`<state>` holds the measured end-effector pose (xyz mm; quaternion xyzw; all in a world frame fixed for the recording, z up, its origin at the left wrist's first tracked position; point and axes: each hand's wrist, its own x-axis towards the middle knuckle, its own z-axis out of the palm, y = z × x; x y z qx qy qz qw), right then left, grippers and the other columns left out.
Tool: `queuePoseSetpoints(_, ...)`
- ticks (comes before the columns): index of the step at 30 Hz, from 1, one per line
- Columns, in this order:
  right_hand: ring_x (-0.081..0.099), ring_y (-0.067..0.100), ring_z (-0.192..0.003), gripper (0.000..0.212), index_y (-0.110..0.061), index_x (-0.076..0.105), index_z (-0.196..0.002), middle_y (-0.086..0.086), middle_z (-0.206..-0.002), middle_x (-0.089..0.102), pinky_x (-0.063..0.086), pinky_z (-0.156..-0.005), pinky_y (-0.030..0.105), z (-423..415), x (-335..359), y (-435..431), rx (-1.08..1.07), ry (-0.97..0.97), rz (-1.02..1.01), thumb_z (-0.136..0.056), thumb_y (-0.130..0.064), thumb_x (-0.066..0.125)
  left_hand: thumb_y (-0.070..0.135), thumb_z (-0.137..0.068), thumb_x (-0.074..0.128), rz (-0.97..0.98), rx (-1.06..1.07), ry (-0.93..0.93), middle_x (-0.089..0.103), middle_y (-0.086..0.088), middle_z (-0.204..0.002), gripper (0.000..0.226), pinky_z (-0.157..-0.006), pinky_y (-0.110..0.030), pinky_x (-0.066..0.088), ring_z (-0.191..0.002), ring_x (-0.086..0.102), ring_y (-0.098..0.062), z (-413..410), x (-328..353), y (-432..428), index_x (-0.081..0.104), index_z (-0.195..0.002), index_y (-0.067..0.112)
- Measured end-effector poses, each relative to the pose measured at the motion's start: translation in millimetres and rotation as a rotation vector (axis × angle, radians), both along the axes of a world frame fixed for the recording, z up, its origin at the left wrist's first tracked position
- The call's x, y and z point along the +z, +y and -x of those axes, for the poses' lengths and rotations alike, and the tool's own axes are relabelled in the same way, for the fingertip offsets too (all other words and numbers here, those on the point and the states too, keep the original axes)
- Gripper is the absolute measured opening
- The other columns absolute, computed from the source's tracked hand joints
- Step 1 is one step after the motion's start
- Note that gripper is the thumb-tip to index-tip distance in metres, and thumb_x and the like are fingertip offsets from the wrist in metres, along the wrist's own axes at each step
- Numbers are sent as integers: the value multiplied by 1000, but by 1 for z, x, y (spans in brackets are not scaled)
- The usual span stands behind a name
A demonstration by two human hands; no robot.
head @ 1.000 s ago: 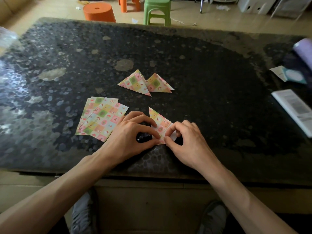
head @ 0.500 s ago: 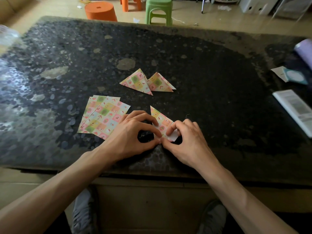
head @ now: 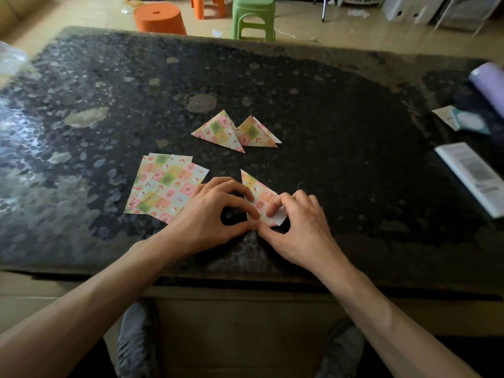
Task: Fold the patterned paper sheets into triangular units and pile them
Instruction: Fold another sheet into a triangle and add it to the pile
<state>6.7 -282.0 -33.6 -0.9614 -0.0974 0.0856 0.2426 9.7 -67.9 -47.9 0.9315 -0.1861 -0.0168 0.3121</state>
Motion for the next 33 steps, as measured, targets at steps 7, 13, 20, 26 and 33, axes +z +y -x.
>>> queuePoseSetpoints(7, 42, 8, -107, 37, -38, 56, -101, -14, -108, 47, 44, -91, 29, -5, 8, -1, -21, 91, -30, -81, -62, 77, 56, -83, 72, 2, -6, 10, 54, 31, -123, 17, -113, -47, 35, -136, 38, -4, -2, 0, 1, 74, -99, 50)
queuePoseSetpoints(13, 47, 8, -107, 35, -38, 58, -99, -15, -104, 51, 47, -87, 30, -11, 14, -3, -41, 164, -92, -80, -54, 82, 67, -81, 64, 18, 26, -1, 55, 31, -121, 26, -111, -46, 37, -134, 39, -3, -2, -1, -2, 75, -96, 49)
queuePoseSetpoints(20, 51, 6, -89, 33, -37, 60, -99, -12, -95, 53, 40, -71, 25, -18, 18, -8, -64, 270, -170, -81, -35, 87, 66, -80, 69, 4, 41, -24, 55, 31, -119, 23, -110, -47, 38, -133, 38, -2, 0, -2, -5, 73, -93, 47)
queuePoseSetpoints(26, 51, 7, -78, 32, -35, 61, -100, -7, -95, 57, 39, -64, 22, -21, 22, -13, -50, 302, -194, -82, -26, 86, 64, -80, 69, 4, 37, -21, 54, 31, -120, 22, -110, -47, 37, -134, 37, -2, 1, -2, -6, 73, -94, 47)
queuePoseSetpoints(33, 53, 7, -73, 33, -34, 61, -100, -5, -94, 60, 42, -63, 23, -25, 24, -16, -26, 319, -208, -83, -18, 85, 73, -80, 62, 12, 50, -28, 54, 31, -119, 31, -110, -43, 36, -133, 38, -1, 1, -3, -6, 74, -93, 47)
